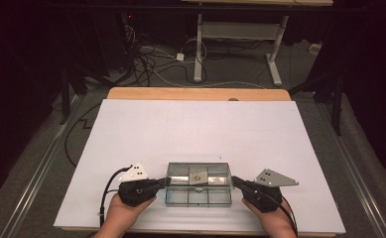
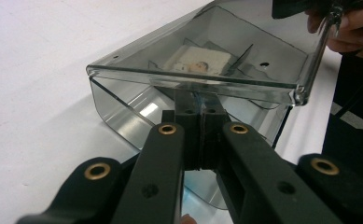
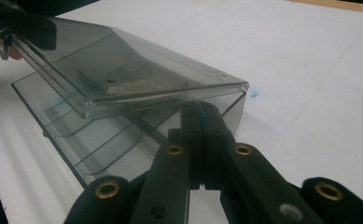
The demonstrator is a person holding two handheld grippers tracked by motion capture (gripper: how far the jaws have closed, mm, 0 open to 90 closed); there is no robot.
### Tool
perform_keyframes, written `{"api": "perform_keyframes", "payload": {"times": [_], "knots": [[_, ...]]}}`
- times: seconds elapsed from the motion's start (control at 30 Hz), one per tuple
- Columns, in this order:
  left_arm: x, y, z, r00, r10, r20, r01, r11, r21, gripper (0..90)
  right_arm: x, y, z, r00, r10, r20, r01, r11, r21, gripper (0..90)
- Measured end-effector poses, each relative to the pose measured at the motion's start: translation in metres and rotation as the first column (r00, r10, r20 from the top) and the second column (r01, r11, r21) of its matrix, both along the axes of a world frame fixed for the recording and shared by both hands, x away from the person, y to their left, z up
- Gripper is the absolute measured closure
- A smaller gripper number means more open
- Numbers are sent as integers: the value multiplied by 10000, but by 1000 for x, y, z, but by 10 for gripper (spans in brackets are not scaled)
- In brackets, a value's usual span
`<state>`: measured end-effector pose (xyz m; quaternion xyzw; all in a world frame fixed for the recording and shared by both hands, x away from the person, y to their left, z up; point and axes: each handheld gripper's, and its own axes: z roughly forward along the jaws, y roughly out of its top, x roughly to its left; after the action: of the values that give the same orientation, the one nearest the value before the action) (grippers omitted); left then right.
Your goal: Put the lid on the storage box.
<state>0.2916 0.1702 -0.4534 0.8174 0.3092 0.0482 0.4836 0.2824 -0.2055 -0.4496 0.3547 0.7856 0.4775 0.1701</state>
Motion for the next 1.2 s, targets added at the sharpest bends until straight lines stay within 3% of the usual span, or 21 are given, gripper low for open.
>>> {"api": "perform_keyframes", "payload": {"times": [0.2, 0.33, 0.47, 0.53, 0.6, 0.67, 0.77, 0.9, 1.0, 1.03, 1.1, 1.2], "knots": [[-5, 0, -3, 9999, 5, 145, -10, 9995, 302, 875, -4, -6, -5, 9997, -251, 35, 252, 9987, -450, 900], [-9, 0, -2, 9996, 15, 298, -23, 9996, 293, 876, -6, -17, -12, 9968, -787, -142, 770, 9925, -945, 821], [-17, 2, -4, 9994, -10, 354, -3, 9992, 390, 876, -12, -31, -18, 9886, -1446, -428, 1393, 9843, -1083, 572], [-20, 2, -5, 9991, 43, 413, -59, 9992, 391, 876, -15, -36, -19, 9845, -1720, -329, 1672, 9791, -1160, 440], [-22, 2, -5, 9989, 97, 458, -117, 9991, 416, 876, -15, -40, -20, 9837, -1724, -510, 1672, 9815, -929, 240], [-25, 2, -5, 9987, 98, 497, -119, 9990, 434, 876, -12, -42, -21, 9779, -1941, -782, 1860, 9775, -998, 21], [-28, 4, -5, 9986, 98, 518, -125, 9985, 532, 876, -8, -44, -25, 9647, -2473, -908, 2374, 9654, -1074, 0], [-30, 7, -6, 9988, 98, 476, -124, 9984, 544, 876, -8, -46, -24, 9617, -2621, -803, 2540, 9621, -991, 0], [-31, 9, -12, 9997, 100, 224, -112, 9985, 539, 876, -8, -47, -23, 9615, -2643, -759, 2565, 9615, -989, 0], [-34, 5, -15, 9990, 422, -142, -422, 9991, 45, 877, -8, -47, -23, 9613, -2655, -741, 2580, 9613, -967, 0], [-30, 10, -17, 9999, 116, 37, -118, 9982, 585, 876, -8, -47, -23, 9629, -2589, -767, 2522, 9637, -874, 0], [-28, 11, -23, 9998, 205, -81, -198, 9965, 817, 877, -9, -46, -21, 9631, -2589, -736, 2531, 9642, -795, 0]]}}
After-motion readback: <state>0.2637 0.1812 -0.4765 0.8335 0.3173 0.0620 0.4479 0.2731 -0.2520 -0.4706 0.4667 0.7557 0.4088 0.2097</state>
